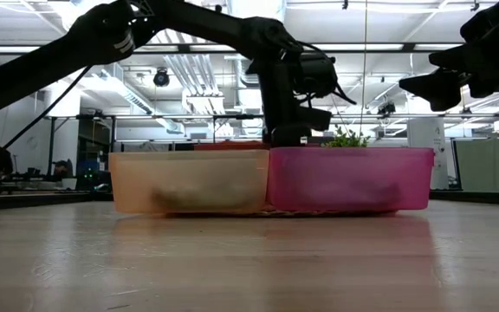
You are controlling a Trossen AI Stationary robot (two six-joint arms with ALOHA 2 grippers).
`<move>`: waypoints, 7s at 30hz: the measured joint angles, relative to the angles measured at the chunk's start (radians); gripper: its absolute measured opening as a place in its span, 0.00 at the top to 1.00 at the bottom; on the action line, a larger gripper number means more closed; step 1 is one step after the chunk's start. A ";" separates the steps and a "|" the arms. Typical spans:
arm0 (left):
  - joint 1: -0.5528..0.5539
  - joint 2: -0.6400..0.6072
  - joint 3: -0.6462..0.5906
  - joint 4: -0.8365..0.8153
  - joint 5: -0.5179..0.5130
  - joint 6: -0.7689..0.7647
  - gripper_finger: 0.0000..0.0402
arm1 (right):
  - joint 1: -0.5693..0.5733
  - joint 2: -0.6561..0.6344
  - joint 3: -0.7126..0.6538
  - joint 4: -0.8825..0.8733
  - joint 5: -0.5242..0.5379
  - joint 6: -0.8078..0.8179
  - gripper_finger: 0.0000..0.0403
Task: Pick and place Granola Bars by type
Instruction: Put the red granola bar into the pink bin, then return to Home Position
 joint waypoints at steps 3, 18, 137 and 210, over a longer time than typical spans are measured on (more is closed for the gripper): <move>0.000 -0.003 0.002 -0.009 0.045 -0.001 0.91 | 0.000 0.000 0.000 0.000 0.000 0.002 0.11; 0.000 -0.098 0.002 -0.074 -0.056 0.004 0.62 | 0.000 -0.001 0.000 0.000 0.000 0.000 0.11; -0.095 -2.209 -2.344 1.371 0.137 -0.607 0.21 | 0.000 0.013 0.000 0.000 0.000 0.001 0.11; -0.094 -2.464 -2.346 1.182 0.100 -0.520 0.21 | 0.000 0.013 0.000 0.000 0.000 0.000 0.11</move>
